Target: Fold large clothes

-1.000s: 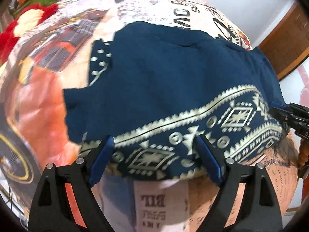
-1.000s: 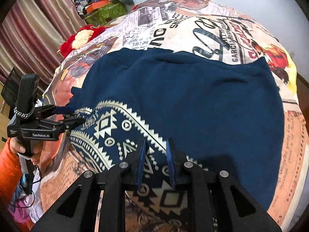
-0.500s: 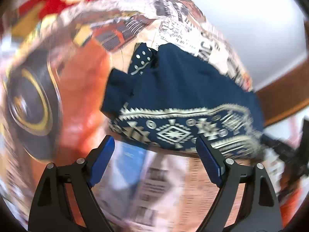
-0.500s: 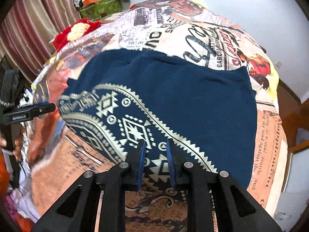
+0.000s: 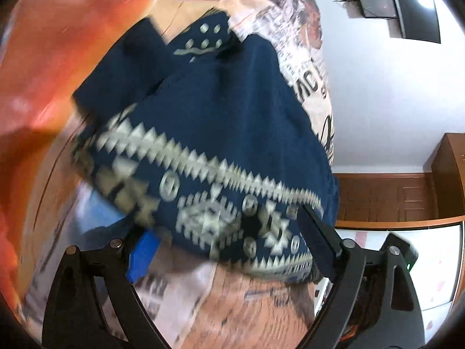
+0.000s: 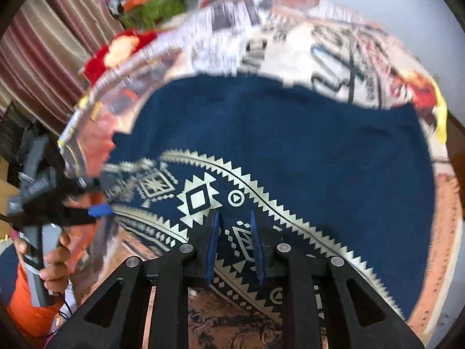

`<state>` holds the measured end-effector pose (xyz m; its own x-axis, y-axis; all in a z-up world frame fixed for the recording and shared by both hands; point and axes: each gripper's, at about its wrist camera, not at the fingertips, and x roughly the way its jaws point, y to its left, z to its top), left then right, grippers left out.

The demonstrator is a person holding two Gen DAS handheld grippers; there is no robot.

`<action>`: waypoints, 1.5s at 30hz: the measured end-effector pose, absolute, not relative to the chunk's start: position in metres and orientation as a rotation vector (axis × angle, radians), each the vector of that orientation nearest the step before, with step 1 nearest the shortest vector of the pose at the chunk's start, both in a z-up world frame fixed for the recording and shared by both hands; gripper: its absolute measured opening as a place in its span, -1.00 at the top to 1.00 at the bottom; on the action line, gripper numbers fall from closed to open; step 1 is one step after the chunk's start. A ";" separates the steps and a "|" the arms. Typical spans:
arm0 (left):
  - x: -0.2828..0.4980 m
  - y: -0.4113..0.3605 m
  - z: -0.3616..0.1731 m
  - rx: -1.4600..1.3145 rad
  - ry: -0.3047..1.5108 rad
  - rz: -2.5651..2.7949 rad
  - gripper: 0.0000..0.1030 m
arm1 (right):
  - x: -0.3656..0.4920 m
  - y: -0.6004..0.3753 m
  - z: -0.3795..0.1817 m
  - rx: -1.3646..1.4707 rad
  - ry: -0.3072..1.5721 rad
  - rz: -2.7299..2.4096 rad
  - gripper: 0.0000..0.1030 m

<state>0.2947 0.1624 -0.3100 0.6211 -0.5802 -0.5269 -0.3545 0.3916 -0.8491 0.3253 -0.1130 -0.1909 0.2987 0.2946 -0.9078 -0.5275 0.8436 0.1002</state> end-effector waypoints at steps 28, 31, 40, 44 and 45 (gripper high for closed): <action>0.344 0.127 -0.172 -0.648 0.640 0.008 0.77 | 0.340 -0.104 -0.164 0.012 1.079 0.611 0.63; 0.347 0.112 -0.168 -0.626 0.668 -0.033 0.77 | 0.337 -0.087 -0.194 -0.041 1.139 0.606 0.61; 0.369 0.034 -0.133 -0.465 0.687 -0.115 0.77 | 0.330 -0.114 -0.196 0.046 1.212 0.669 0.58; 0.376 -0.017 -0.112 -0.378 0.660 -0.168 0.77 | 0.324 -0.174 -0.177 0.206 1.227 0.657 0.58; 0.377 -0.031 -0.108 -0.353 0.653 -0.183 0.77 | 0.320 -0.194 -0.169 0.214 1.199 0.628 0.58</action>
<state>0.3767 -0.0311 -0.1084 0.7812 -0.2758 -0.5601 0.0564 0.9246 -0.3766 0.3197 -0.1943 -0.1687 0.2186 0.5584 -0.8003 -0.3397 0.8124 0.4740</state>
